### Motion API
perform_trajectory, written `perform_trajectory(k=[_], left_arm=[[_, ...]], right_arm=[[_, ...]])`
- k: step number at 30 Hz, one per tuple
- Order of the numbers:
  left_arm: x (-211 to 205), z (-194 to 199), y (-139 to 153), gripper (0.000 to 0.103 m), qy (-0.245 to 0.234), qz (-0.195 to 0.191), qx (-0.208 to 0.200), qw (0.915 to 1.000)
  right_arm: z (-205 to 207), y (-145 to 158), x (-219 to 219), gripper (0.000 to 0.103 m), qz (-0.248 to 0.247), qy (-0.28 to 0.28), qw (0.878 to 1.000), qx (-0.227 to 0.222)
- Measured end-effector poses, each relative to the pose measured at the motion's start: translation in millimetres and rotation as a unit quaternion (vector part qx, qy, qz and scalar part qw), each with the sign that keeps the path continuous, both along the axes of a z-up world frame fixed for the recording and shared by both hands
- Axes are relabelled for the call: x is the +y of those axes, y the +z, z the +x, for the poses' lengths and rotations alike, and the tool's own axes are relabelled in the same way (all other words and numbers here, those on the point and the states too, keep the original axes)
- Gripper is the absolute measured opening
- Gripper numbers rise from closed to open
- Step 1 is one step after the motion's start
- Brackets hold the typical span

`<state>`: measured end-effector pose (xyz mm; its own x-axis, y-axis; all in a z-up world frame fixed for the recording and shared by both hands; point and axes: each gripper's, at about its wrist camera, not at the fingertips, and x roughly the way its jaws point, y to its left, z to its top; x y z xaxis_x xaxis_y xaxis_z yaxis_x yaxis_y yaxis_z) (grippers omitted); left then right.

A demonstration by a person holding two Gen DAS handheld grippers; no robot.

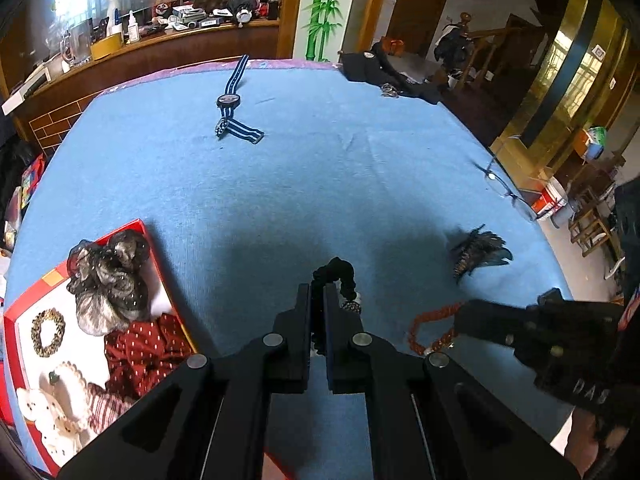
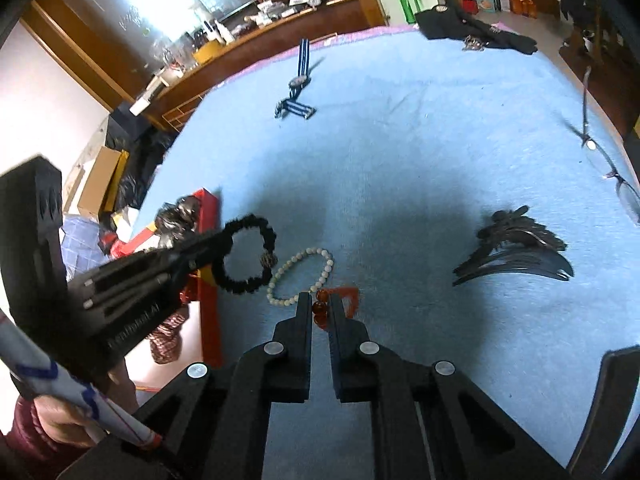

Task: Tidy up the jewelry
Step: 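Grasp the red beaded bracelet with the right tool while the left tool holds the black bracelet, then carry both bracelets into the box and open both tools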

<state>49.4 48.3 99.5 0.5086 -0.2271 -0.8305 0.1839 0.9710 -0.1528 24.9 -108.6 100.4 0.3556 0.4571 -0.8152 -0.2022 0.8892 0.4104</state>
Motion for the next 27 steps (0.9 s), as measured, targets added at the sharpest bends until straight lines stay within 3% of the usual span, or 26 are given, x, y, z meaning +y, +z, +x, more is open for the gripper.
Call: perform_trajectory(k=[14, 27], left_arm=[[4, -42, 12, 0.005, 0.003, 0.013, -0.008, 0.9999], [47, -70, 17, 0.005, 0.036, 0.031, -0.015, 0.9988]], right_arm=[[-25, 20, 7, 0.008, 0.016, 0.001, 1.0, -0.014], [-36, 25, 58, 0.008, 0.019, 0.051, 0.998, -0.017]])
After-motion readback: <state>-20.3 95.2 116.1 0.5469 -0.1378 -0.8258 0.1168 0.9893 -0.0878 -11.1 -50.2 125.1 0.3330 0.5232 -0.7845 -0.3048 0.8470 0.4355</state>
